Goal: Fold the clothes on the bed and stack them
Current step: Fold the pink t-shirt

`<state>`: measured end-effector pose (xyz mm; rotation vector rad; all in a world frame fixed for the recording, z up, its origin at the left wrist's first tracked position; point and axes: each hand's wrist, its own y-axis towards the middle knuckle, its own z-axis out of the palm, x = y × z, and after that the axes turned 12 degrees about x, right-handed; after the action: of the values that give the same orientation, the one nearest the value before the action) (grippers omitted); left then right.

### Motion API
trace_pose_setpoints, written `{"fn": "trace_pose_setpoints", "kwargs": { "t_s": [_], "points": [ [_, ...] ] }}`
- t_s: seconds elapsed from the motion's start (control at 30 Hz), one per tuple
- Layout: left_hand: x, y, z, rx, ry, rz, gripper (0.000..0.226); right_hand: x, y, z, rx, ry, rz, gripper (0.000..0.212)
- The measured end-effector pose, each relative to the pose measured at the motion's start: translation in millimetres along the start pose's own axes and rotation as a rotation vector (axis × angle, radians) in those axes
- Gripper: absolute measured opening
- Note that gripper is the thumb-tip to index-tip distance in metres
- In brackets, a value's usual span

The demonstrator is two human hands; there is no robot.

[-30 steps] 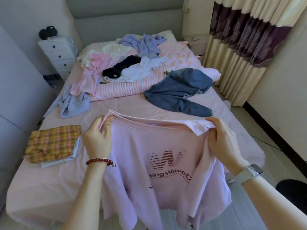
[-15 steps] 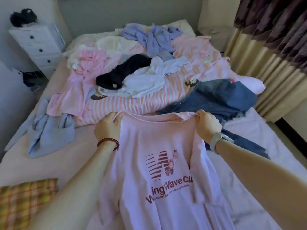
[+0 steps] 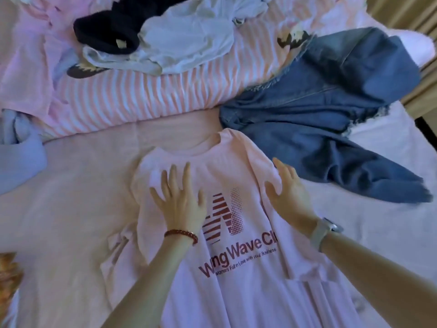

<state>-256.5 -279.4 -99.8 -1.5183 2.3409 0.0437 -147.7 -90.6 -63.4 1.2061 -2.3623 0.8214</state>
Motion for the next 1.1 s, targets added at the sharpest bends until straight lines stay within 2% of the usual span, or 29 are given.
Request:
{"fn": "trace_pose_setpoints", "kwargs": {
  "t_s": [0.1,0.17,0.23,0.3,0.37,0.5,0.57,0.67,0.73,0.8,0.87,0.9,1.0,1.1],
  "points": [
    [-27.1,-43.7,34.5,0.243,0.003,0.047,0.060,-27.5,-54.8,27.4,0.105,-0.180,0.150,0.074],
    [-36.3,-61.7,53.6,0.429,0.084,0.039,0.057,-47.1,-72.7,41.6,0.081,-0.231,0.243,0.080],
    [-37.8,-70.0,67.2,0.514,0.158,0.012,0.063,-64.2,-75.4,42.4,0.010,-0.226,0.346,0.069],
    [-39.6,-70.5,72.8,0.554,0.189,-0.022,0.069,-77.0,-67.9,29.2,0.051,-0.223,0.438,0.047],
    [-46.3,-64.7,73.3,0.555,0.122,-0.062,0.061,-91.6,-59.3,18.7,0.072,-0.214,0.395,0.028],
    [-76.1,-48.9,53.4,0.469,-0.059,-0.126,0.047,-102.1,-50.4,-25.9,0.002,0.040,0.322,0.016],
    [-99.2,-37.5,45.9,0.450,-0.156,-0.074,0.048,-111.3,-39.5,-63.2,-0.116,0.089,0.258,0.019],
    [-145.9,-20.1,42.2,0.458,-0.131,0.016,0.054,-135.6,1.8,-123.3,-0.302,-0.007,0.126,0.027],
    [-179.5,-6.3,49.6,0.450,-0.094,0.068,0.060,-151.8,38.7,-152.2,-0.304,-0.078,-0.033,0.035],
    [-209.8,10.6,62.0,0.443,-0.036,0.118,0.065,-169.1,78.8,-169.8,-0.208,-0.193,-0.140,0.035],
    [-231.2,29.8,76.8,0.489,0.020,0.111,0.067,-186.2,112.9,-177.5,-0.125,-0.235,-0.120,0.029],
    [-237.0,38.7,82.8,0.515,0.053,0.088,0.067,-193.5,123.5,-178.9,-0.121,-0.181,-0.061,0.028],
    [-242.2,61.2,95.4,0.526,0.114,0.010,0.066,-209.3,115.1,-178.0,-0.220,0.182,0.054,0.040],
    [-242.9,66.7,98.2,0.502,0.131,0.004,0.064,-223.6,76.8,-166.0,-0.229,0.314,0.119,0.039]
  ]
}}
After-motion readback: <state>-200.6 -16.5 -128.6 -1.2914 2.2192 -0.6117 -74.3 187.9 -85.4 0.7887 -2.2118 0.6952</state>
